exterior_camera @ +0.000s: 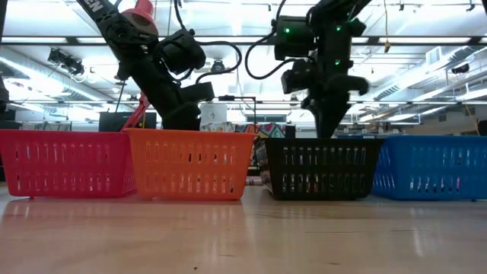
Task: Sort crayons
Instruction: Put the black crayon into the blue bin
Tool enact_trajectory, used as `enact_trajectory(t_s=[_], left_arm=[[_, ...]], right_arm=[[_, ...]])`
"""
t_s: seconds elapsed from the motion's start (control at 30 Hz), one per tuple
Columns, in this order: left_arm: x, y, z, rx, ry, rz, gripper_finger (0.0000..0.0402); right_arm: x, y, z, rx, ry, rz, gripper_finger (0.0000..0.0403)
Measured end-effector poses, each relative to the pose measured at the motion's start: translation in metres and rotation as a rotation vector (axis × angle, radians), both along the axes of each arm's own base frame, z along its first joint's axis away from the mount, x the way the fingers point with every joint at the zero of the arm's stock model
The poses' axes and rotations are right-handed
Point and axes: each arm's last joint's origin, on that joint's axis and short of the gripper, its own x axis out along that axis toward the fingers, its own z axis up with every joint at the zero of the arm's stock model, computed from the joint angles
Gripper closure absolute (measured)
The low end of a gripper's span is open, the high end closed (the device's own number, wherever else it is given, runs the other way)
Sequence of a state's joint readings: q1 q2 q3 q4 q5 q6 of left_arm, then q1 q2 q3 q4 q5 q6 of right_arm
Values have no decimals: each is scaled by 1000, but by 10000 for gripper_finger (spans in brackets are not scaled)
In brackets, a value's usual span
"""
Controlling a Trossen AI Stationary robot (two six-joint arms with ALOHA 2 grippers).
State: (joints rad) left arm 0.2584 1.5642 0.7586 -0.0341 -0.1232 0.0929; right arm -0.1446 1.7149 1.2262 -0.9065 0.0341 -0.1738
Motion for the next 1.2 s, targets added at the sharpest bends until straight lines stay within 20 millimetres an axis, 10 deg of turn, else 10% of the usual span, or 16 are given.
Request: enact_trajectory(t_s=[0.6,1.2], left_arm=[[3,1,3,11,-39,-1,258],[12,-15,9,-94,-177,73,258]], right_arm=[[-42,86,41,-82,3,334,368],[-63,129,6,-145,48,944,368]])
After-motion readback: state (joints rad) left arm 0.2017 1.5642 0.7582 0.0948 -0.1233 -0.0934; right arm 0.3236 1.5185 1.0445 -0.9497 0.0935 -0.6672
